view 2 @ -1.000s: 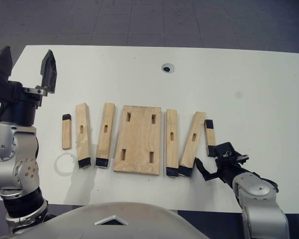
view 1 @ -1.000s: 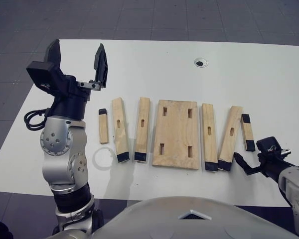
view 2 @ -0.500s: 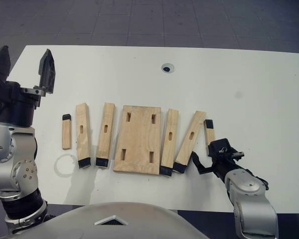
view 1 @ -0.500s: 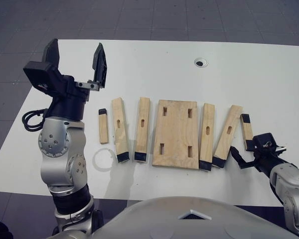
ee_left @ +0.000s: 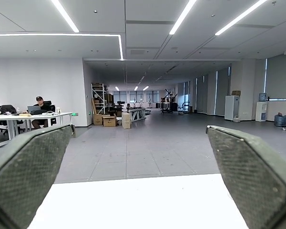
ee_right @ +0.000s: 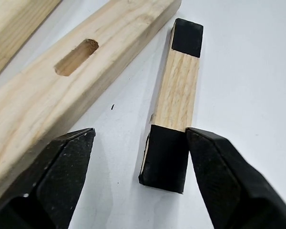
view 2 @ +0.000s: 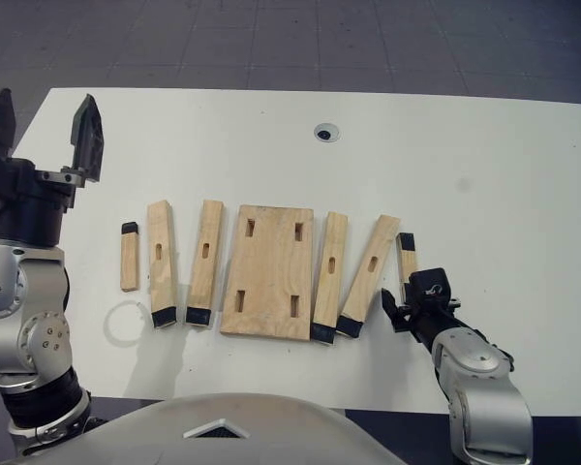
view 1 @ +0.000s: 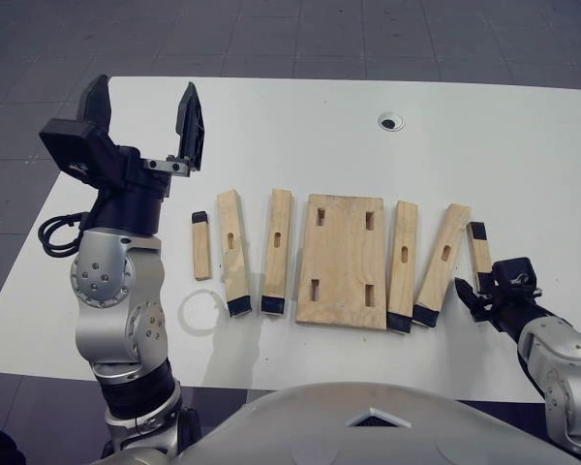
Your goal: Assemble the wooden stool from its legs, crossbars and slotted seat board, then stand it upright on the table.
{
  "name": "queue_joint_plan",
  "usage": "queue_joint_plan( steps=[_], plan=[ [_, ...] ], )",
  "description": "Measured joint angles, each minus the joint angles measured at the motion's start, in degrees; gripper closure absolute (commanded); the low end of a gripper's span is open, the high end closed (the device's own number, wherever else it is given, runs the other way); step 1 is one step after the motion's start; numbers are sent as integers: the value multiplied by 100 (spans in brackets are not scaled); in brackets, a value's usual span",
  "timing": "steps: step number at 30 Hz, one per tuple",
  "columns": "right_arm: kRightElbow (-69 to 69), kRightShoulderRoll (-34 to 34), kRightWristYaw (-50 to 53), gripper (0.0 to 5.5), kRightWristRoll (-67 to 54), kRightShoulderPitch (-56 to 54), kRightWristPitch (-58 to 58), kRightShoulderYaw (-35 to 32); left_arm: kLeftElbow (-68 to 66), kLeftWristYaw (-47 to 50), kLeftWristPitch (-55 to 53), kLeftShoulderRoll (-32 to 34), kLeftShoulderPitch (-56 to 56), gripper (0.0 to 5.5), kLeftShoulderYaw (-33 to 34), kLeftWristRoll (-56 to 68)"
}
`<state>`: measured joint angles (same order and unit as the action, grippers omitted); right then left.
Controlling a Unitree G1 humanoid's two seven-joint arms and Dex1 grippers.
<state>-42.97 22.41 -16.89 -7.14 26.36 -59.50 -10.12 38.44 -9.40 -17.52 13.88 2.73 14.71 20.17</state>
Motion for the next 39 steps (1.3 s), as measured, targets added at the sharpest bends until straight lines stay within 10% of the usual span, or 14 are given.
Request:
queue_joint_plan(
  steps=[11,30,39],
  plan=[
    [-5,69,168,441,27,12,6,8,1,0,-8,0,0,33,27,98],
    [-644,146,390,539,29,-889,-55,-557,-196,-47,-936,136,-48,33,29,598],
    [-898,-288,474,539,138,-939,1901,833,-318,-394,-2826,260,-383,33,68,3388]
  ],
)
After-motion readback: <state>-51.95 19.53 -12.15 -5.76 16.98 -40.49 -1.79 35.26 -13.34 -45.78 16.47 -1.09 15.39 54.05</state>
